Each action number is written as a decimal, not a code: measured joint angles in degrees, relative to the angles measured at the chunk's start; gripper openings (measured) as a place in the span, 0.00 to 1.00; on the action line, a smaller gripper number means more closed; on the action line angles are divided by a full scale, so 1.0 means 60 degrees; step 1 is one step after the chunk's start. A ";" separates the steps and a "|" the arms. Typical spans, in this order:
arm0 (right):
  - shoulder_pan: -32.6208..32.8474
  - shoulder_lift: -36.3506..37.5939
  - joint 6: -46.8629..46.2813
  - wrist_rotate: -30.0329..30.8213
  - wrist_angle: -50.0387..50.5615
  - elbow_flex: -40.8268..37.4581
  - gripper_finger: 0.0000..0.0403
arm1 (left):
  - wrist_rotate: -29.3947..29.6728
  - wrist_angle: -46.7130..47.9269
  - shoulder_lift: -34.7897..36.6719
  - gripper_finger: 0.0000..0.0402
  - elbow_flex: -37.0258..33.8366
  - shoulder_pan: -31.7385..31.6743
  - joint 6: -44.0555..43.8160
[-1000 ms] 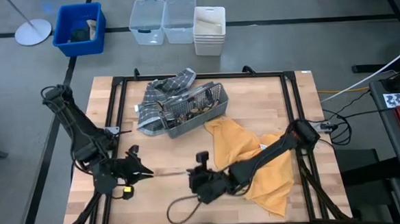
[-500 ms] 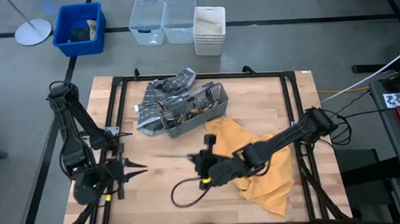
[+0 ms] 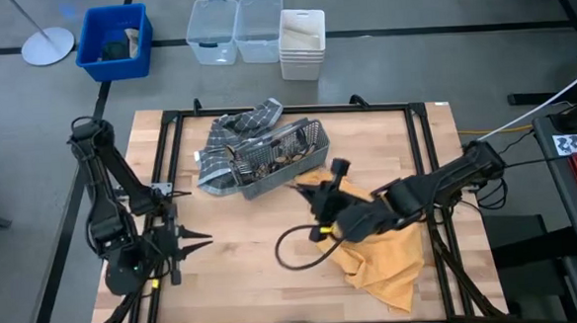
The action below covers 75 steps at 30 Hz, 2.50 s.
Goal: Sort silverware
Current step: Put the silver knife into the gray silverware basket
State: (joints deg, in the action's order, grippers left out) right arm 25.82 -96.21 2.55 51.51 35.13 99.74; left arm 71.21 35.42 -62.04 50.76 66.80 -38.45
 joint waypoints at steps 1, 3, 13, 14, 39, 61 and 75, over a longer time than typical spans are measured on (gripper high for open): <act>0.0008 0.0133 -0.0096 0.0000 -0.0003 0.0000 0.06 | 0.0001 -0.0004 0.0000 0.10 0.0000 -0.0152 0.0120; 0.0008 0.0439 -0.0247 0.0000 0.0347 0.0000 0.06 | 0.0016 -0.0009 0.0000 0.10 0.0000 -0.0504 0.0321; 0.0015 0.0933 -0.5515 0.0974 0.5601 -0.0843 0.06 | -0.0084 -0.0194 0.0000 0.10 -0.0440 -0.2690 -0.0391; 0.0012 0.0940 -0.6050 0.1097 0.5562 -0.1365 0.06 | -0.0134 -0.0373 0.0000 0.10 -0.0643 -0.2849 -0.0474; -0.0995 -0.1911 -0.1437 -0.6388 -1.6524 -0.8571 0.06 | -0.2843 -1.1939 -0.1221 0.10 -0.4382 -0.4249 0.2558; -0.1253 -0.2173 -0.0598 -0.7521 -1.6339 -0.7723 0.06 | -0.5350 -1.3104 -0.1410 0.41 -0.3472 -0.4858 0.6202; -0.1253 -0.2173 -0.0588 -0.7431 -1.6337 -0.7723 0.06 | -0.5348 -1.3088 -0.1413 0.36 -0.2923 -0.4858 0.6706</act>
State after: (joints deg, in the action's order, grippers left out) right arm 18.31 -109.25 -0.97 6.92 -62.89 53.41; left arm 39.13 -43.10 -70.52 33.23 37.65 1.79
